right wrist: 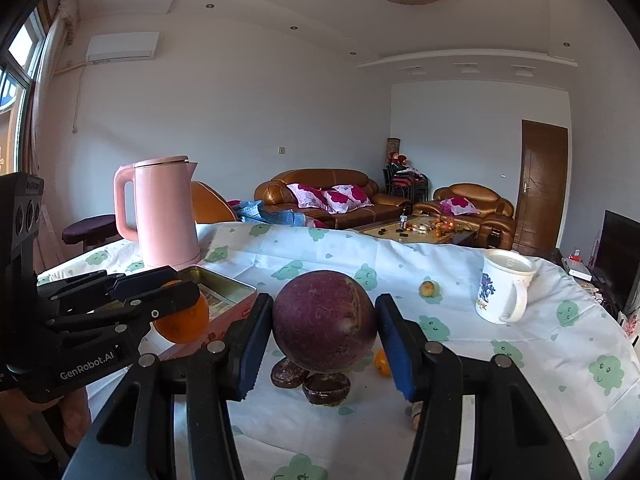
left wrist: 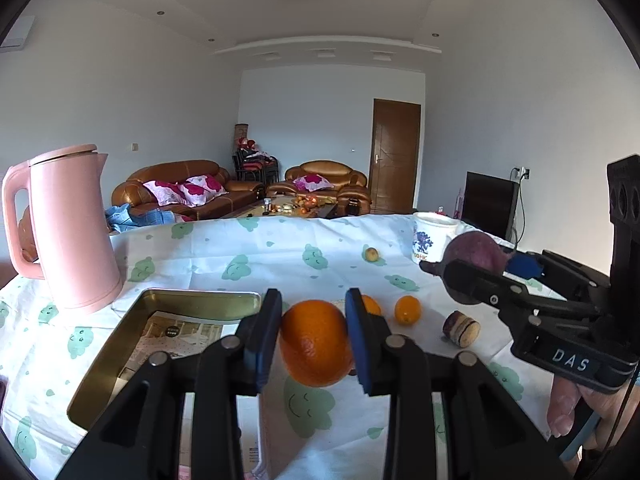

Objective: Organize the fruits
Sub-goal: 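Lift and carry the dark red fruit and the orange toward the gold tin box, then lower the dark red fruit into the tin and open the right gripper while the left releases the orange there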

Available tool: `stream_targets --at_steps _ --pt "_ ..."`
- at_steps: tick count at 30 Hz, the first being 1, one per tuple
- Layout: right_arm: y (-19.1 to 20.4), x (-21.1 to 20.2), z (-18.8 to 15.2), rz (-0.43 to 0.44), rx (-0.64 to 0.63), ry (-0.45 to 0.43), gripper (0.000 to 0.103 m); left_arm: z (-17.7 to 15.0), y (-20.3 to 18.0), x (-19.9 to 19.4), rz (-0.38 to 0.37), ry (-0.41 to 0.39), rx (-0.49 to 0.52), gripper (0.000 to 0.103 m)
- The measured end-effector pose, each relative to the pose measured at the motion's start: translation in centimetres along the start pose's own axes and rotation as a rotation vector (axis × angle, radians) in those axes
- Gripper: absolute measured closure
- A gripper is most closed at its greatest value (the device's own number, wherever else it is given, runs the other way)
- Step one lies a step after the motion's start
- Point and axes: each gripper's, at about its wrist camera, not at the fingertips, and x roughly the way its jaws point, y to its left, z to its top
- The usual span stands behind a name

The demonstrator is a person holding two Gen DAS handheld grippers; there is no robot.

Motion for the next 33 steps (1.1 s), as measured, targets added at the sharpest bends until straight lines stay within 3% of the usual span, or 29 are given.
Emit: stream_targets --at_steps 18,33 --pt "4.8 4.2 2.5 0.12 -0.077 0.042 0.049 -0.2 5.6 0.0 0.092 0.041 -0.067 0.069" --pt "9.4 8.5 2.7 0.213 -0.149 0.106 0.049 -0.5 10.6 0.2 0.176 0.104 -0.113 0.069"
